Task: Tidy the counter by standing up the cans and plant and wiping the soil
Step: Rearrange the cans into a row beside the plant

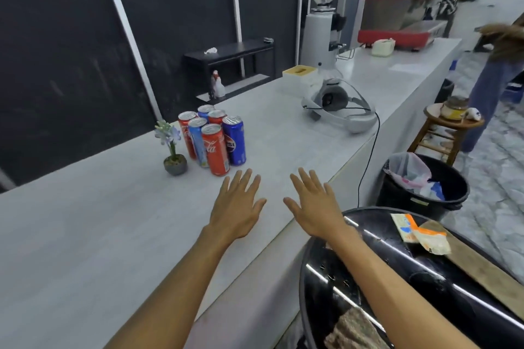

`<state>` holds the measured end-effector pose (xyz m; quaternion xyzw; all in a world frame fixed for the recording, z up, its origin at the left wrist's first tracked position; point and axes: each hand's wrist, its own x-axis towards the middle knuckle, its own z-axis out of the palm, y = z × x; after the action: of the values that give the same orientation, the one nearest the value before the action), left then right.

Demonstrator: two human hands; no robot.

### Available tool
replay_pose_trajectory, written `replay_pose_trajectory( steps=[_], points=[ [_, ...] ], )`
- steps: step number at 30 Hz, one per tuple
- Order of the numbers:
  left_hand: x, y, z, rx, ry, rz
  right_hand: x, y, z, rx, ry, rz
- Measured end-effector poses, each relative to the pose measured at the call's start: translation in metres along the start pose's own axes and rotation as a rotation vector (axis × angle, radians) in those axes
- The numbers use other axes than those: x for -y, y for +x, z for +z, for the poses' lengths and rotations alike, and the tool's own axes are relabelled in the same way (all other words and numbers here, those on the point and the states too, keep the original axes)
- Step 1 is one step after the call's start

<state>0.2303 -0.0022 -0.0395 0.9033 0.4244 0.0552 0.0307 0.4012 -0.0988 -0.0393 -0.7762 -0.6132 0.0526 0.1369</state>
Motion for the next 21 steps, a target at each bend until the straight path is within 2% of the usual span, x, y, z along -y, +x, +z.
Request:
replay_pose_trajectory(
  steps=[6,11,17,21],
  points=[
    [0.055,0.011,-0.012,0.038,0.001,-0.163,0.037,0.048,0.007,0.016,0.045,-0.011],
    [0.080,0.027,-0.014,0.002,-0.044,-0.284,0.059,0.088,0.012,0.018,0.098,0.014],
    [0.095,0.064,-0.007,-0.219,-0.312,-0.417,0.070,0.147,0.019,-0.013,0.214,0.004],
    [0.097,0.089,-0.001,-0.340,-0.499,-0.519,0.076,0.188,0.025,-0.023,0.418,-0.030]
  ],
)
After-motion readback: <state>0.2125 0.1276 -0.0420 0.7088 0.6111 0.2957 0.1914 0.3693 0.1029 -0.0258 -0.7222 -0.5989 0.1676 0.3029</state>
